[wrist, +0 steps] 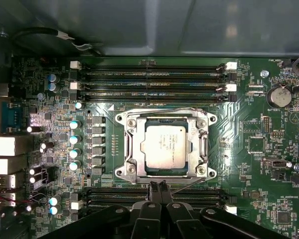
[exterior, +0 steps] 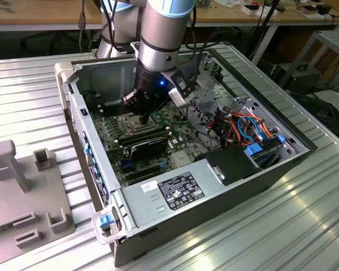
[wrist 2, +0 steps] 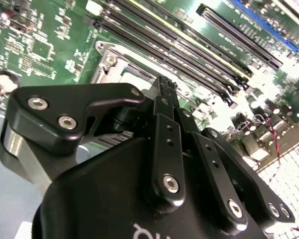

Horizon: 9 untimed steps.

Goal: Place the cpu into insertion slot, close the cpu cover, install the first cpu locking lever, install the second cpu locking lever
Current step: 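Install the second cpu locking lever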

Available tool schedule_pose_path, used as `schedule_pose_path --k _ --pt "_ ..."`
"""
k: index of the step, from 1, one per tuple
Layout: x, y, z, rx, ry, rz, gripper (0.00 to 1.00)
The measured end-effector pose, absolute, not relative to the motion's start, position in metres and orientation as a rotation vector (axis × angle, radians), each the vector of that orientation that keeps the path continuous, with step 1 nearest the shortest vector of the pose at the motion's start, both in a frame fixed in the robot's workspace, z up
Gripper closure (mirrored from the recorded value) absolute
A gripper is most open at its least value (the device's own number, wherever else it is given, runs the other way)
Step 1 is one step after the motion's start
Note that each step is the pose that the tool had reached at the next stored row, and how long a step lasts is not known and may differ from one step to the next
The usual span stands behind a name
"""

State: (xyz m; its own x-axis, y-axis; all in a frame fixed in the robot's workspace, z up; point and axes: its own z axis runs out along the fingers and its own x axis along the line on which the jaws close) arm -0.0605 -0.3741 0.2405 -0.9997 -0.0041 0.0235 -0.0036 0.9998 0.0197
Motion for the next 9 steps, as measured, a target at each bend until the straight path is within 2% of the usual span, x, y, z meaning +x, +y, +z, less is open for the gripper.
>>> schedule_pose_path --k 9 --pt "-0.0554 -0.3774 0.2405 0.006 -3.118 -0.031 0.89"
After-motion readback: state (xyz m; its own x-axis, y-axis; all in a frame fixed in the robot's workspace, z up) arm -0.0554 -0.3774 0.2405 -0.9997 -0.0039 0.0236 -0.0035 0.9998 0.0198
